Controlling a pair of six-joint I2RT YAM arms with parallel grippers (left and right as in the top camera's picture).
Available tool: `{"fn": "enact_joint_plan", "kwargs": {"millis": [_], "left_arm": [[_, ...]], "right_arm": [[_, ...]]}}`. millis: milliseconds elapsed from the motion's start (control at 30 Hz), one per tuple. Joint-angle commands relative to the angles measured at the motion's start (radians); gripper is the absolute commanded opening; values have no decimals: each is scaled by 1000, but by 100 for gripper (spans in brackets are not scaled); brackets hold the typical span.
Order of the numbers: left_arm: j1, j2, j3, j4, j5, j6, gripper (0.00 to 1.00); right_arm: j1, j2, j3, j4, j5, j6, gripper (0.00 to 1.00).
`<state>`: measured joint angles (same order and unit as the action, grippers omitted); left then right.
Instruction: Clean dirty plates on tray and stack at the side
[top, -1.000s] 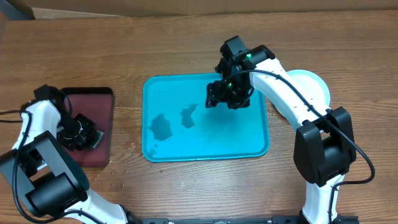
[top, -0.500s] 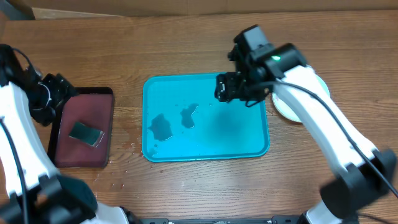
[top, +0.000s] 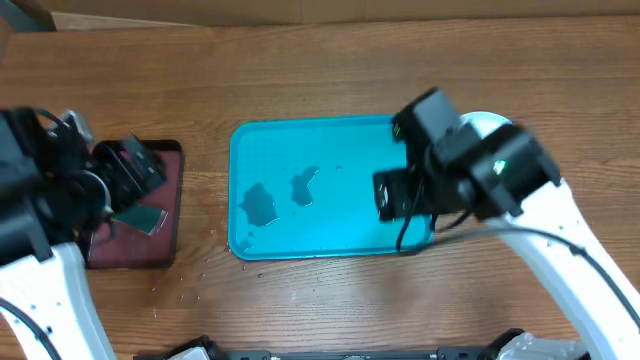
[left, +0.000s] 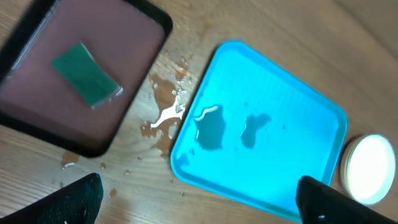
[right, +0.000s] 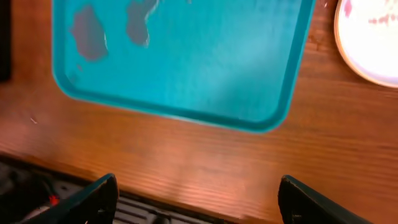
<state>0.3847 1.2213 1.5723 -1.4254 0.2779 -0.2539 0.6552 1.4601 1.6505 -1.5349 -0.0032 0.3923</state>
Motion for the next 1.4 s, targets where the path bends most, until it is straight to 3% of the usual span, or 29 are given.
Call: {"fn": "enact_joint_plan", "kwargs": {"millis": [0, 67, 100, 133, 233, 467, 1367], "left_arm": [[-24, -137, -162, 43, 14, 15, 99], [-25, -204, -243, 71, 16, 4, 99], [-25, -239, -283, 82, 16, -6, 100], [-25, -265, -314, 90, 11, -17, 100], [-25, -332, -412, 98, 8, -47, 100], [-25, -311, -451, 99, 8, -118, 100], [-25, -114, -451, 98, 7, -117, 100]], "right_arm": [[95, -82, -77, 18, 107, 87, 84], [132, -112, -109, 37, 143, 110, 84], [151, -127, -126, 53, 167, 110, 95], [163, -137, -137, 67, 188, 110, 100], [175, -140, -152, 104, 237, 108, 100], [174, -139, -152, 113, 238, 106, 100], [174, -139, -152, 99, 193, 105, 100]]}}
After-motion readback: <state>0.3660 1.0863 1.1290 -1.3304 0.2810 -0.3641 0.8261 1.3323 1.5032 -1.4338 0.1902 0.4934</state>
